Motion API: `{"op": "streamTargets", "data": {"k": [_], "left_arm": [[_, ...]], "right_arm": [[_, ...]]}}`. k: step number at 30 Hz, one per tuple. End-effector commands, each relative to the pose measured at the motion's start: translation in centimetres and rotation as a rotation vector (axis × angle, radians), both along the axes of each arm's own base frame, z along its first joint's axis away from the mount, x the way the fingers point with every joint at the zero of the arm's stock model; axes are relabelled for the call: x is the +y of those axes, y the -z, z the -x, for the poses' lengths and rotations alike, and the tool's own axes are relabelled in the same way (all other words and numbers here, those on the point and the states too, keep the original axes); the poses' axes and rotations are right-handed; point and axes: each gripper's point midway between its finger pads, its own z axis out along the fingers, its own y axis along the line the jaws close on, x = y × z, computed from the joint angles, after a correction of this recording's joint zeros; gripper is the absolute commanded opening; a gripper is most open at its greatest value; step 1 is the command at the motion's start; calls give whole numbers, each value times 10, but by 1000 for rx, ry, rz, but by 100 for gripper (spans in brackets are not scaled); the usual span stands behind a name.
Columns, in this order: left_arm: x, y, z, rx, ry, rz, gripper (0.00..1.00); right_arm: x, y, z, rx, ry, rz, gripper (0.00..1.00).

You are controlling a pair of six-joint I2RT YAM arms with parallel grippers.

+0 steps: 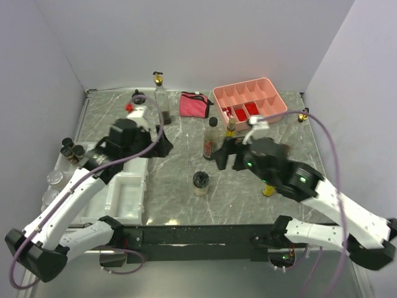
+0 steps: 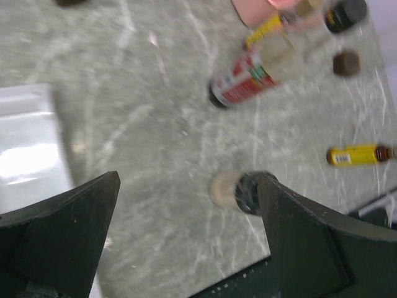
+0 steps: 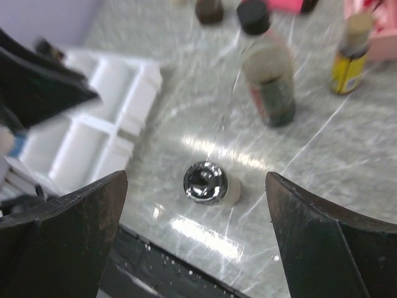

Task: Organize the condiment bottles
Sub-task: Pick up the bottle from the center of the board.

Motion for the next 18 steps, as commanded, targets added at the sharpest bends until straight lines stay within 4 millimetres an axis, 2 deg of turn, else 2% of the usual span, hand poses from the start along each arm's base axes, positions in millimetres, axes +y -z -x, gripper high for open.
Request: {"op": "streamTargets", "data": {"k": [1, 5, 7, 8, 13, 18], "left_arm": [[-37, 4, 3, -36, 23, -7, 99], [-85, 16, 27, -15, 181, -5, 99], [-97, 24, 29, -12, 189, -44, 99], [-106, 28, 36, -12, 216, -63, 99], [-123, 63, 30, 58, 198, -195, 99], [-143, 82, 35, 89, 255, -233, 99]], "right_arm": [[-42, -27, -5, -135, 131, -33, 100], [-72, -43, 2, -200, 203, -83, 100], [-82, -42, 4, -213, 233, -95, 100], [-90, -47, 6, -228, 254, -126, 100], [-98, -43, 10, -244, 278, -190, 100], [-101, -43, 9, -237, 299, -173, 100]]}}
